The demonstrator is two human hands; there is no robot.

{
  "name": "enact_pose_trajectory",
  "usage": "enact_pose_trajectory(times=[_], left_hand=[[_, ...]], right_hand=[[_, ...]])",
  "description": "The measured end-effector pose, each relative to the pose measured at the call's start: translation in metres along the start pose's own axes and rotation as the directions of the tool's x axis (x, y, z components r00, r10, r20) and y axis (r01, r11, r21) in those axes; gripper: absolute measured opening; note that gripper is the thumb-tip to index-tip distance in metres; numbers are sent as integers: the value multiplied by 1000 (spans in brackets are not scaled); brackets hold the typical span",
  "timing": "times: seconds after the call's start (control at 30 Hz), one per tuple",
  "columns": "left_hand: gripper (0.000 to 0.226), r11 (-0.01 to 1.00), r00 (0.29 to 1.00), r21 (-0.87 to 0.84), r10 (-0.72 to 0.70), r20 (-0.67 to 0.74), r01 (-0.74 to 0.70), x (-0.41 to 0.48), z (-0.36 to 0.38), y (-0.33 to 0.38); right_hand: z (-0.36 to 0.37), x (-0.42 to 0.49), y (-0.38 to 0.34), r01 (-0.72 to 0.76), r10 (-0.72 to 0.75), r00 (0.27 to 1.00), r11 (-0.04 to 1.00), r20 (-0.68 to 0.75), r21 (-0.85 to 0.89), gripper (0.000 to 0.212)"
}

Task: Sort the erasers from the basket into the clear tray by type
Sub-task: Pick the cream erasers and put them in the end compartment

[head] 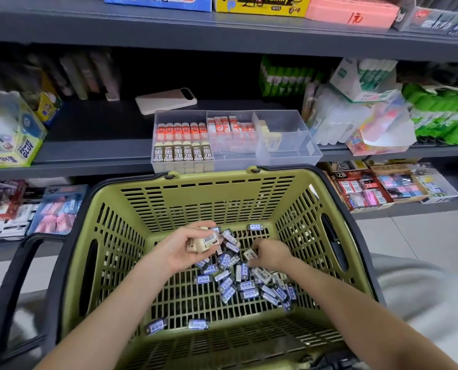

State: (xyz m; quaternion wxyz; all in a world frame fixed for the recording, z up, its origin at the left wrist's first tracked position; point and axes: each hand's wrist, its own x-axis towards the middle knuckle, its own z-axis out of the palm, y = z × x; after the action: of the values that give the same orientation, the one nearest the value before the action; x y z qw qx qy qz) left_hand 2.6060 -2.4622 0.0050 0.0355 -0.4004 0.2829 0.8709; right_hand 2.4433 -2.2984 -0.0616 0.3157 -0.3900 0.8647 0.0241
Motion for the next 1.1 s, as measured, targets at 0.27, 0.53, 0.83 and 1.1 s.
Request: enact_pose_trajectory(times=[0.27, 0.53, 0.83, 1.1], left_hand=[[34, 994, 990, 104, 39, -138, -25, 6, -4, -11], [52, 990, 997, 129, -44, -63, 52, 13, -2, -22], [49, 968, 995, 239, -50, -92, 71, 16, -5, -24], [74, 987, 988, 159, 9, -156, 16, 8, -1, -20]], right_hand=[[-4, 4, 2, -59, 80, 996, 928, -41, 369, 25], [-41, -35, -70, 313, -372, 922, 539, -113, 782, 16], [-31, -20, 17, 48, -73, 968, 993, 239, 111, 46], [-8, -12, 9, 105, -91, 975, 992, 203, -62, 36]])
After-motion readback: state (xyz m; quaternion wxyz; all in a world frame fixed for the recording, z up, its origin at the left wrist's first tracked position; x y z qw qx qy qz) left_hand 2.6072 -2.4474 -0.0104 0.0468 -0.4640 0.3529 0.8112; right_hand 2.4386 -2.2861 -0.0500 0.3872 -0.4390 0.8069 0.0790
